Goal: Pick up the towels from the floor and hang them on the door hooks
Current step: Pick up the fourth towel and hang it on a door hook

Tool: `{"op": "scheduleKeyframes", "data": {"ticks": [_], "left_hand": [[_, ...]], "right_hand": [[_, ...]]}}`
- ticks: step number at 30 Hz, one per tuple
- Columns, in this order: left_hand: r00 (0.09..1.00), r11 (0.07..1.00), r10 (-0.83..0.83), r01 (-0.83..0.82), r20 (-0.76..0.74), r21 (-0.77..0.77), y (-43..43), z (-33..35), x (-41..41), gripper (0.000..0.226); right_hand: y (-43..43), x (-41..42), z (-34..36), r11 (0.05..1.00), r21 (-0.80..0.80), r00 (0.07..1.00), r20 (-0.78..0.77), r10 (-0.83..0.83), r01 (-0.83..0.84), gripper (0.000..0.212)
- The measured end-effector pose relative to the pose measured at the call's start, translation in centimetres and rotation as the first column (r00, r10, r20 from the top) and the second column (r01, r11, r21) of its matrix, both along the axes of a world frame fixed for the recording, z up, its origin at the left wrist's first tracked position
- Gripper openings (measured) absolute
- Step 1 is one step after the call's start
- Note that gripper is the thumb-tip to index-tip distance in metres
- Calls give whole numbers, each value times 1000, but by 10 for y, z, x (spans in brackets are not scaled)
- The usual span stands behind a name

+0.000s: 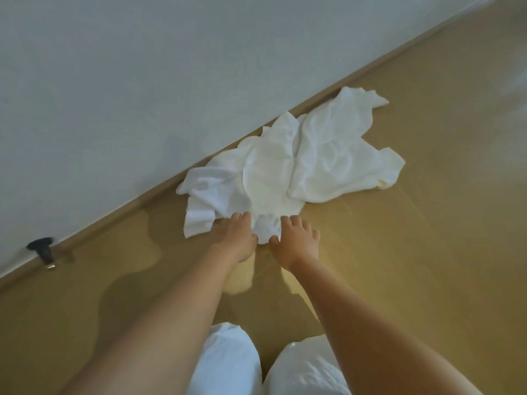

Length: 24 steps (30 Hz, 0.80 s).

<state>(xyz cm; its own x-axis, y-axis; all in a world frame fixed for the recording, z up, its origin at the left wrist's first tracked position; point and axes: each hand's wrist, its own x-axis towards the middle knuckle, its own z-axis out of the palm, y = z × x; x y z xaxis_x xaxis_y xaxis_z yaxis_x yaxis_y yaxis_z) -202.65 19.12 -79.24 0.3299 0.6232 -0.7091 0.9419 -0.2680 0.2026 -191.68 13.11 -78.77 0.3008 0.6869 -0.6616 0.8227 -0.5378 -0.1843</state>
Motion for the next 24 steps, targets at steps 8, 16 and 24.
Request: {"op": "scheduleKeyframes", "data": {"ticks": [8, 16, 24], "left_hand": [[980, 983, 185, -183, 75, -30, -5, -131, 36, 46], [934, 945, 309, -280, 180, -169, -5, -180, 42, 69], [730, 768, 634, -554, 256, -322, 14, -178, 53, 48]], "right_hand": [[15, 14, -117, 997, 67, 998, -50, -28, 31, 39], [10, 32, -153, 995, 66, 991, -114, -72, 80, 37], [2, 35, -157, 982, 140, 978, -179, -104, 130, 34]]}}
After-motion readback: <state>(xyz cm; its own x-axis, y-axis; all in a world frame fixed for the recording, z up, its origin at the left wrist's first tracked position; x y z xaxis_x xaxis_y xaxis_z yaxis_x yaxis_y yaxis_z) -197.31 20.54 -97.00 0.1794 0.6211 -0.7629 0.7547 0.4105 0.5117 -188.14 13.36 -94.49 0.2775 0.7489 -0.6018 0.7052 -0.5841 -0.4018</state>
